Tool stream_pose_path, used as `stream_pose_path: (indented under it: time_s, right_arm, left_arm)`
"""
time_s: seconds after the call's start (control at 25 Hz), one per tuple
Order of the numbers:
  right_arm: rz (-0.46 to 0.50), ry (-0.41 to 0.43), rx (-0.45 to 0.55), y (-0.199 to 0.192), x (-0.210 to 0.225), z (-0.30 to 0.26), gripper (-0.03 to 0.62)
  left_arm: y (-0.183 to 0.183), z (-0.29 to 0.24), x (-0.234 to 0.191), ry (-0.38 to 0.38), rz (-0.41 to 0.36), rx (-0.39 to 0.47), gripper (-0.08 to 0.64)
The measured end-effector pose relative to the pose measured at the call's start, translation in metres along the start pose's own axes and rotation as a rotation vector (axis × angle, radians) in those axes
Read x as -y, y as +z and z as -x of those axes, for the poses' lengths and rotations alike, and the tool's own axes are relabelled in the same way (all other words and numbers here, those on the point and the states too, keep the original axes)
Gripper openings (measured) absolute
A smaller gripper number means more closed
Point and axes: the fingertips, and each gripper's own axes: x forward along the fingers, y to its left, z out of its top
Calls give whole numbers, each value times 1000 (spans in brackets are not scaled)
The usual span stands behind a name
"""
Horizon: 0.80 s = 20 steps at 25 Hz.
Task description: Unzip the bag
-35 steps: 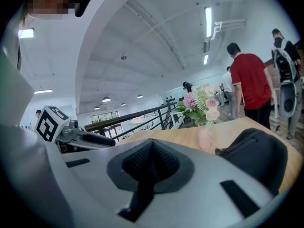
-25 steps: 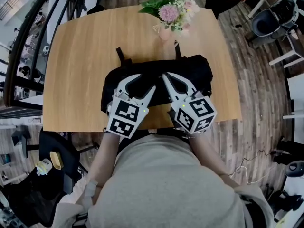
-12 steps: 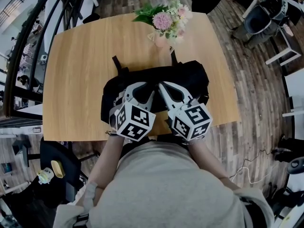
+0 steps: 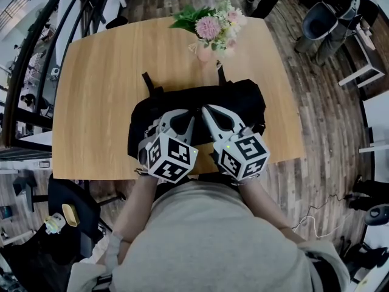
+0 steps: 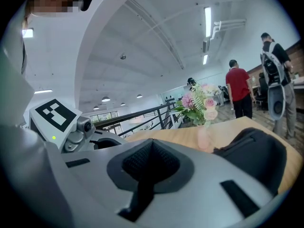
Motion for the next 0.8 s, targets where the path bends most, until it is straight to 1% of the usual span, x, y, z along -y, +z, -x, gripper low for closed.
stream_pose_path:
  time_s: [0.28,0.52,0.8]
  right_arm:
    - [-7,-13,15,2,11,4,9]
    - [-34,-52,27,1,30,14,10]
    - [-65,-103,48,5,59,28,9]
  left_arm:
    - [0,0,-2,-5,28,8,41]
    - [-3,1,-3,5,81,7,41]
    - [-4,2,-5,35,126,0,41]
